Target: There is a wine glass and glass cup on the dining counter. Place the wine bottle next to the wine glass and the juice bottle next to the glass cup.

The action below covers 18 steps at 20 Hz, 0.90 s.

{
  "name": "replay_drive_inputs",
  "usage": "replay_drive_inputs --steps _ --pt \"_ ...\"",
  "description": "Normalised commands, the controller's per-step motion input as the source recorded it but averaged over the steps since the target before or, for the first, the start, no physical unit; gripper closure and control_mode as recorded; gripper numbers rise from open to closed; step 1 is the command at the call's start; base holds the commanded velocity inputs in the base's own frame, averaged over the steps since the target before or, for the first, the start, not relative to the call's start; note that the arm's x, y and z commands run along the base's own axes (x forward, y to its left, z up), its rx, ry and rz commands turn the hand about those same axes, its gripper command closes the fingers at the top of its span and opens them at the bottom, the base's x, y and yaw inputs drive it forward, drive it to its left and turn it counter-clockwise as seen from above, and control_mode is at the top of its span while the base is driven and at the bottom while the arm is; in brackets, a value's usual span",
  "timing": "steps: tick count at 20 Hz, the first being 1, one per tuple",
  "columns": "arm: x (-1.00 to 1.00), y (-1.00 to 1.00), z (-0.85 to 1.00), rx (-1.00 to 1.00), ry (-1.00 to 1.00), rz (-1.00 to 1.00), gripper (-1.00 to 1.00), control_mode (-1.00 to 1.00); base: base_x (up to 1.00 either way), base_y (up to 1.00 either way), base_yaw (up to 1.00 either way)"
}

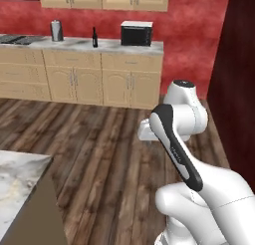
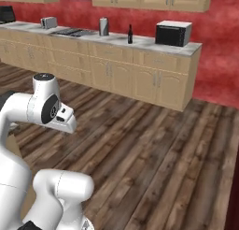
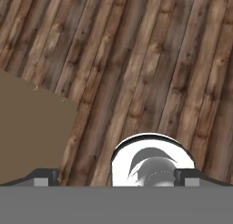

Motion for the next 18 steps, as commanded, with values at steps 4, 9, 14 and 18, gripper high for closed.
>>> replay_drive_inputs --steps 4,9,14,18 --pt "0.0 0.0 0.0 0.0 0.0 0.0 -1.0 1.0 0.82 -0.16 0.28" --pt "0.0 0.0 0.0 0.0 0.0 0.0 -1.0 1.0 0.82 -0.18 0.25" --pt "0.0 0.0 0.0 0.0 0.0 0.0 -1.0 1.0 0.84 -0.25 0.14" --pt "0.0 0.0 0.0 0.0 0.0 0.0 -1.0 1.0 0.87 -0.31 0.04"
